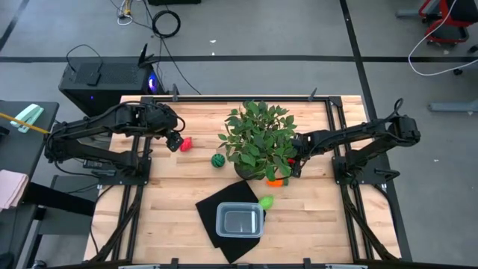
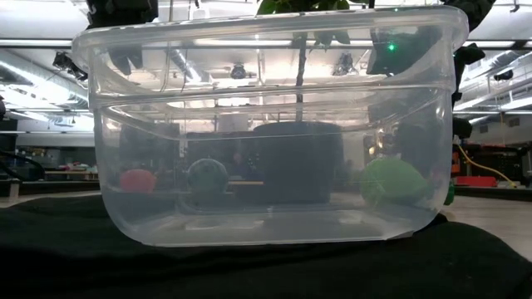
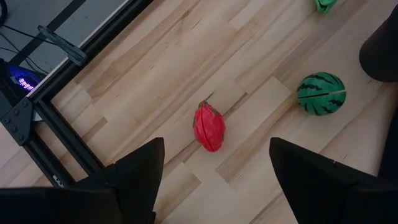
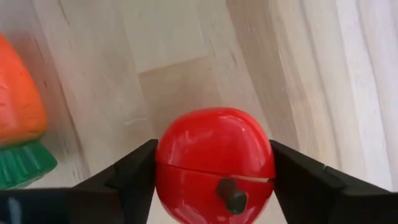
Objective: Pick and placing Produce into tupperware
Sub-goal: Put the red apple into the transparent bin
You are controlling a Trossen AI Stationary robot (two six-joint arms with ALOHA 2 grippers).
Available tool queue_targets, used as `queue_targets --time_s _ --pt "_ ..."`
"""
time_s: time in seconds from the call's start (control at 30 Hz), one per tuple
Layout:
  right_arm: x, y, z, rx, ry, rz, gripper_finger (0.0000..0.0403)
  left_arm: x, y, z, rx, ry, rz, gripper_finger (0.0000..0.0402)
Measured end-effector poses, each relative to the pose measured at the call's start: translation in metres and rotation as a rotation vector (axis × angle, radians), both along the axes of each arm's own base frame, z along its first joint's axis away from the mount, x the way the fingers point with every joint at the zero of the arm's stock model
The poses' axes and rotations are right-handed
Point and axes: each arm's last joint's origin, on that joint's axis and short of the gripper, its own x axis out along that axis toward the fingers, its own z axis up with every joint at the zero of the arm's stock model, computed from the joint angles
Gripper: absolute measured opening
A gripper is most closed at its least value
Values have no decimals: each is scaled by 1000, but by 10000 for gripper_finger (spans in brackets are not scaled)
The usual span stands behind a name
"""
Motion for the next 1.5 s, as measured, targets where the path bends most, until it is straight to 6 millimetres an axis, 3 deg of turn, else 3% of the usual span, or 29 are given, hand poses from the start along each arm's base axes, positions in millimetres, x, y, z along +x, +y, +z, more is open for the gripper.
queue_targets --time_s 0.3,0.47,0.8,0.97,1.1,1.37,1.5 --pt "-8 -1 2 -40 55 -11 294 0 0 0 0 0 0 298" --pt "-17 0 15 -42 21 -35 278 0 0 0 0 0 0 298" --pt "-39 3 56 -41 -216 -69 285 0 0 0 -5 -7 14 298" --pt "-48 7 69 44 -307 -41 280 0 0 0 -5 -7 15 298" --pt "-55 19 75 126 -340 11 275 0 0 0 -5 -7 15 298" --pt "-81 55 78 265 -238 139 283 0 0 0 -5 -7 15 298" --pt "-83 75 92 312 -278 205 278 0 0 0 -5 -7 15 298"
